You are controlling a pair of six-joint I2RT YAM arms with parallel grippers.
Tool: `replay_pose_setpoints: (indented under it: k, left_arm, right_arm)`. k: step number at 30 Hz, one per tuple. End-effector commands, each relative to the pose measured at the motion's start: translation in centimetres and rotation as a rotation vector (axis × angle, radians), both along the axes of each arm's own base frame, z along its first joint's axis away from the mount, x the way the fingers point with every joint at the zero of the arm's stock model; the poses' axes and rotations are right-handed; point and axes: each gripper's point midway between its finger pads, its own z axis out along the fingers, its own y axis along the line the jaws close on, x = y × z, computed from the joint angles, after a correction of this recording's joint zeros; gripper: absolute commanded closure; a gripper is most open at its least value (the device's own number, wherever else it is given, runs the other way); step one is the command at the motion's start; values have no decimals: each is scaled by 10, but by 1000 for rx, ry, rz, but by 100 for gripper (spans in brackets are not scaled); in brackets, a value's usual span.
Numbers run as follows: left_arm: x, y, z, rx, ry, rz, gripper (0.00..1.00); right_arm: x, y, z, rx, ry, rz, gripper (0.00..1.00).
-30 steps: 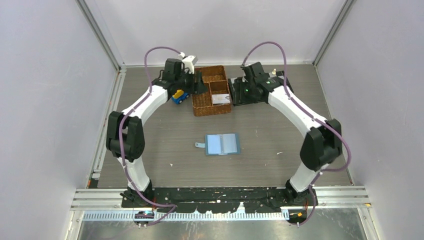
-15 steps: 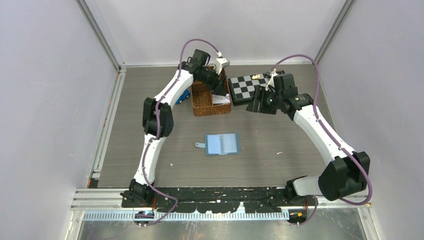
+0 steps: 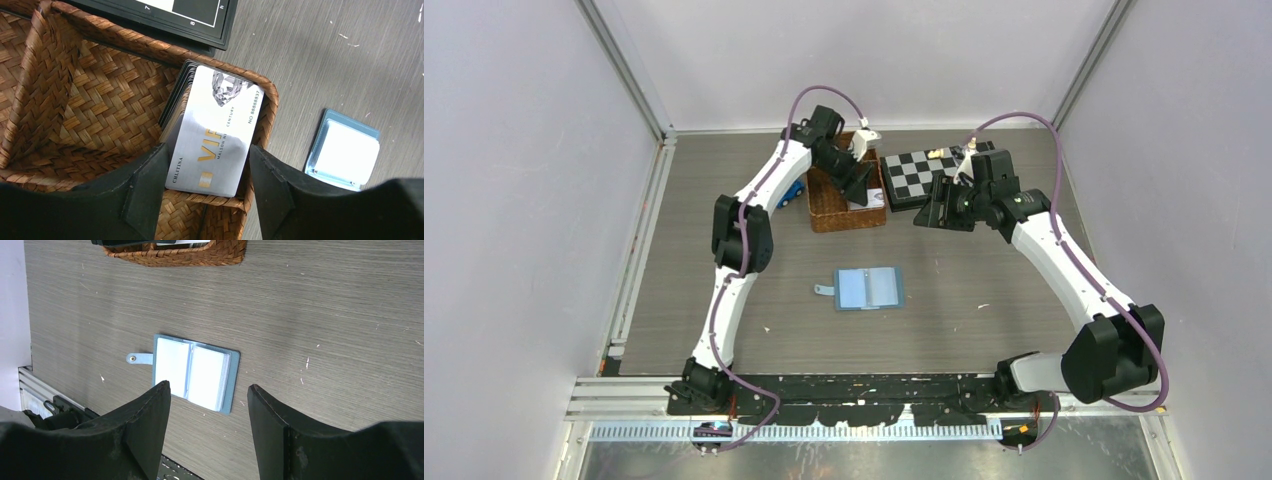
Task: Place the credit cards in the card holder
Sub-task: Pick up the credit card from the storage box.
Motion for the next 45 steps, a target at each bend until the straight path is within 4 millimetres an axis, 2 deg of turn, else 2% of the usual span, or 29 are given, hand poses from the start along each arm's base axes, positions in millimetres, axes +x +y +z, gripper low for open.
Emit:
replay_pose_setpoints:
  k: [1, 9, 13, 18, 28, 37, 45]
  left_arm:
    - [7, 9, 11, 31, -52, -3, 37]
    - [10, 15, 5, 53, -41, 4, 33]
    - [14, 17, 1, 68, -48, 14, 27]
    - [14, 19, -1, 77, -33, 18, 27]
    - [4, 21, -2, 85, 5, 13, 48]
    - [2, 19, 27, 51, -22, 23, 58]
    - [3, 18, 39, 39, -40, 41, 73]
  right_arm:
    - [2, 3, 14, 34, -49, 15, 37]
    - [1, 4, 13, 38, -44, 20, 37]
    - [0, 5, 12, 40, -40, 23, 37]
    - [-1, 5, 12, 41, -42, 26, 37]
    - [-1, 4, 7, 33, -32, 26, 37]
    - [2, -2, 4, 7, -35, 0, 37]
    - [5, -8, 0, -18, -35, -27, 37]
